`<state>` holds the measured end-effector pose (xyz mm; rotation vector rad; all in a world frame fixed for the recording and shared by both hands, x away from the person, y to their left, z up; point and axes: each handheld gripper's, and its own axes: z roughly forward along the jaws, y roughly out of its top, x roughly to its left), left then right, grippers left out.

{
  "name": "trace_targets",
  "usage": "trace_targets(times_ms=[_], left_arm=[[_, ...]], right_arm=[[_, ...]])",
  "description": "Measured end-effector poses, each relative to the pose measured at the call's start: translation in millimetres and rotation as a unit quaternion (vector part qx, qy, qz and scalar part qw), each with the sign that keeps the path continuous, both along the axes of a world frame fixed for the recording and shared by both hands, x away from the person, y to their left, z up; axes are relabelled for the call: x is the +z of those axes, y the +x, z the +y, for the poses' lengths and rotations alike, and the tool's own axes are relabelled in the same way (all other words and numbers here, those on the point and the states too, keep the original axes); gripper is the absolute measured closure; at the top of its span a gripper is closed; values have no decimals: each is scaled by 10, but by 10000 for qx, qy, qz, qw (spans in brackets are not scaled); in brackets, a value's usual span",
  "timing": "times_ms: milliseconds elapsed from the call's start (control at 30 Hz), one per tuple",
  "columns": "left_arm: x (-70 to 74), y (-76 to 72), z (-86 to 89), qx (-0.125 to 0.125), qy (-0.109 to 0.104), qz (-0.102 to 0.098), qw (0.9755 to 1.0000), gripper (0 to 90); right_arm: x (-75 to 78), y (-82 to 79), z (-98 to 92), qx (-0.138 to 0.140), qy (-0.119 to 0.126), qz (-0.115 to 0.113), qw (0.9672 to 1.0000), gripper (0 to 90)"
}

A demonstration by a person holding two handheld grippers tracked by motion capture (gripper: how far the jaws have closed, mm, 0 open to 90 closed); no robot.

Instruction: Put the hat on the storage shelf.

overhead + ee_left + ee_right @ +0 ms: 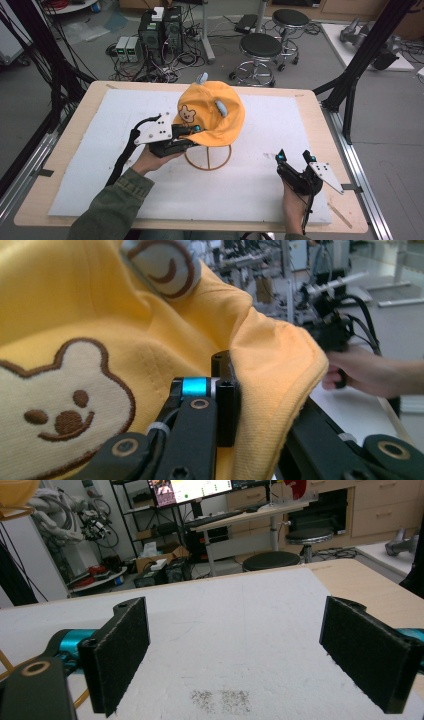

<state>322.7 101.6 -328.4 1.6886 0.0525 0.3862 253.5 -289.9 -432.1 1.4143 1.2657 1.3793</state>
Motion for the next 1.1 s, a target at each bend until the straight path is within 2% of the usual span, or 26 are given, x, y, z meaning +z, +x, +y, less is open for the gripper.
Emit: trace_targets(times_ms=[67, 233, 300, 333, 367, 467, 900, 1100], left_arm=[[-33, -8, -21, -31, 117, 17, 9999, 861], [-52, -17, -20, 16, 88, 46, 9999, 819], [-52, -21, -17, 32, 86, 49, 9999, 742], [-53, -24, -16, 39, 76, 48, 10000, 742], [-59, -36, -12, 138, 62, 25, 9999, 659], [-69, -41, -2, 173, 18, 29, 9998, 602], [-42, -112, 62, 447, 48, -183, 9988, 506], [-21, -136, 98, 557, 104, -169, 9982, 450]], right_arm=[[1, -3, -3, -2, -13, 14, 10000, 115], [3, -4, 0, 1, -24, 11, 10000, 115], [2, -4, 0, -6, -8, 13, 10000, 115], [2, -4, 0, -6, -8, 13, 10000, 115], [2, -8, -4, -8, -10, 22, 10000, 115], [2, -9, -4, -8, -29, 18, 10000, 116], [10, -23, -10, -56, -10, 8, 10000, 116], [17, -31, -19, -76, 15, -9, 10000, 117]])
